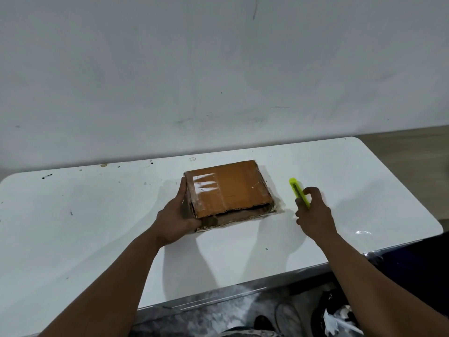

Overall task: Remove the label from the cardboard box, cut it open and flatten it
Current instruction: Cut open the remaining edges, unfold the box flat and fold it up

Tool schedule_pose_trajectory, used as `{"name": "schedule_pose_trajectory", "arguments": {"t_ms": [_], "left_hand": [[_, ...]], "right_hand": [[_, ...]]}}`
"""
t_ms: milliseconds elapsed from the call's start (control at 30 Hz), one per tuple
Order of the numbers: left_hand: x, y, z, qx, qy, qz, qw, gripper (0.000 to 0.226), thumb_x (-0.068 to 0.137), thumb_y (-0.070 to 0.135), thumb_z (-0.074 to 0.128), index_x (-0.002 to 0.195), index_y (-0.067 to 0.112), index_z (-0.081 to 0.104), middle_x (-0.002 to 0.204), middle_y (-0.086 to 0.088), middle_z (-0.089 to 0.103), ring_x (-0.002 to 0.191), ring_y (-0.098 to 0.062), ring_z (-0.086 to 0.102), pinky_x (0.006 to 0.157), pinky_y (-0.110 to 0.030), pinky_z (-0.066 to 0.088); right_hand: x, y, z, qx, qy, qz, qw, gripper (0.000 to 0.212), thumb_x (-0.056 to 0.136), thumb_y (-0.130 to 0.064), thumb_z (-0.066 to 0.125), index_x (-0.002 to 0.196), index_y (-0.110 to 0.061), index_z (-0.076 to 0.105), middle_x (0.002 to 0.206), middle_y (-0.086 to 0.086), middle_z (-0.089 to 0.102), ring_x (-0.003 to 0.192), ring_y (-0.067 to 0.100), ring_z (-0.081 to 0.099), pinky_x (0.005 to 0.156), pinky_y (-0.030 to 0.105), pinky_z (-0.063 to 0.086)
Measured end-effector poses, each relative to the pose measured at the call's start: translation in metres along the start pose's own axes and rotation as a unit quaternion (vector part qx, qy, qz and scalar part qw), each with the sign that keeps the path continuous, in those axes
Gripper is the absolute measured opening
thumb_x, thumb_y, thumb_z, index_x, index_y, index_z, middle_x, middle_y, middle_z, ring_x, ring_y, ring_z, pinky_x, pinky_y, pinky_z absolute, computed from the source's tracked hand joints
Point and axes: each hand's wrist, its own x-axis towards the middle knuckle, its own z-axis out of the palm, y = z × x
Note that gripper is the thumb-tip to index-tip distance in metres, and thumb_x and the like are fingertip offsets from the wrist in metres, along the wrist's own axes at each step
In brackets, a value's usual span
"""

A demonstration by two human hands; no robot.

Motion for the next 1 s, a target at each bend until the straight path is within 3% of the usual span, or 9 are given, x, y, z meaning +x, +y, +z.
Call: {"name": "schedule_pose_trajectory", "arguments": {"t_ms": [67, 200, 267, 367, 433, 533, 667, 867, 1000], "left_hand": [[-0.002, 0.0, 0.002, 0.0, 0.003, 0.001, 1.0, 0.128, 0.065, 0.064, 0.086, 0.141, 0.076, -0.015, 0.148, 0.03, 0.048, 0.138, -0.015, 0.051, 0.117, -0.051, 0.038], [-0.005, 0.0, 0.004, -0.002, 0.012, -0.003, 1.0, 0.122, 0.064, 0.06, 0.083, 0.138, 0.08, -0.012, 0.146, 0.029, 0.049, 0.138, -0.016, 0.05, 0.116, -0.052, 0.039], [-0.006, 0.001, 0.004, 0.003, 0.014, -0.002, 1.0, 0.119, 0.064, 0.062, 0.081, 0.136, 0.081, -0.011, 0.147, 0.027, 0.049, 0.139, -0.017, 0.05, 0.116, -0.052, 0.038], [-0.006, 0.003, 0.005, 0.017, 0.02, -0.003, 1.0, 0.117, 0.063, 0.063, 0.078, 0.134, 0.082, -0.013, 0.148, 0.022, 0.051, 0.138, -0.018, 0.05, 0.116, -0.052, 0.038], [-0.006, 0.003, 0.005, 0.021, 0.022, -0.005, 1.0, 0.117, 0.063, 0.063, 0.077, 0.134, 0.082, -0.013, 0.149, 0.021, 0.051, 0.138, -0.018, 0.05, 0.116, -0.052, 0.038], [-0.006, 0.001, 0.005, 0.027, 0.027, -0.005, 0.999, 0.117, 0.063, 0.063, 0.075, 0.136, 0.08, -0.014, 0.151, 0.018, 0.05, 0.14, -0.019, 0.048, 0.117, -0.052, 0.037], [-0.007, 0.002, 0.007, 0.031, 0.034, -0.002, 0.999, 0.115, 0.06, 0.064, 0.072, 0.135, 0.081, -0.014, 0.15, 0.019, 0.051, 0.14, -0.018, 0.048, 0.116, -0.051, 0.037], [-0.01, 0.009, 0.013, 0.078, 0.062, -0.001, 0.995, 0.108, 0.056, 0.071, 0.051, 0.139, 0.066, -0.018, 0.153, 0.014, 0.048, 0.144, -0.021, 0.042, 0.113, -0.043, 0.028], [-0.011, 0.008, 0.019, 0.108, 0.087, 0.007, 0.99, 0.101, 0.061, 0.078, 0.043, 0.14, 0.061, -0.018, 0.156, 0.01, 0.045, 0.145, -0.021, 0.038, 0.112, -0.045, 0.024]], "right_hand": [[-0.001, -0.013, -0.002, 0.131, -0.051, 0.049, 0.989, 0.01, 0.098, -0.027, 0.048, 0.106, -0.033, 0.047, 0.079, 0.011, 0.058, 0.06, 0.026, 0.051, 0.053, 0.04, 0.047], [-0.004, -0.03, -0.005, 0.245, -0.145, 0.109, 0.952, 0.038, 0.09, -0.009, 0.042, 0.119, -0.032, 0.052, 0.082, 0.007, 0.054, 0.063, 0.019, 0.045, 0.058, 0.031, 0.035], [-0.005, -0.029, -0.005, 0.202, -0.145, 0.076, 0.966, 0.038, 0.09, -0.01, 0.041, 0.119, -0.03, 0.055, 0.084, 0.004, 0.056, 0.066, 0.018, 0.047, 0.062, 0.032, 0.037], [-0.008, -0.03, -0.002, 0.088, -0.088, 0.006, 0.992, 0.019, 0.098, -0.018, 0.037, 0.097, -0.024, 0.055, 0.077, -0.002, 0.055, 0.067, 0.018, 0.049, 0.062, 0.031, 0.039], [-0.007, -0.03, -0.001, 0.062, -0.048, -0.02, 0.997, 0.021, 0.101, -0.025, 0.036, 0.089, -0.021, 0.053, 0.073, -0.002, 0.054, 0.066, 0.019, 0.049, 0.06, 0.034, 0.04], [-0.006, -0.037, -0.003, 0.024, -0.018, -0.055, 0.998, 0.024, 0.101, -0.035, 0.041, 0.092, -0.018, 0.056, 0.07, -0.001, 0.055, 0.065, 0.022, 0.05, 0.062, 0.037, 0.043], [-0.005, -0.053, -0.007, -0.096, 0.028, -0.108, 0.989, 0.026, 0.099, -0.041, 0.046, 0.092, -0.019, 0.059, 0.071, 0.001, 0.061, 0.067, 0.024, 0.054, 0.059, 0.031, 0.038], [-0.004, -0.068, -0.005, -0.174, 0.009, -0.117, 0.978, 0.027, 0.098, -0.038, 0.048, 0.1, -0.016, 0.064, 0.076, 0.003, 0.064, 0.07, 0.028, 0.057, 0.061, 0.031, 0.041], [-0.009, -0.075, -0.006, -0.193, 0.012, -0.125, 0.973, 0.026, 0.099, -0.038, 0.046, 0.102, -0.017, 0.063, 0.081, 0.006, 0.067, 0.069, 0.028, 0.055, 0.061, 0.03, 0.039]]}}
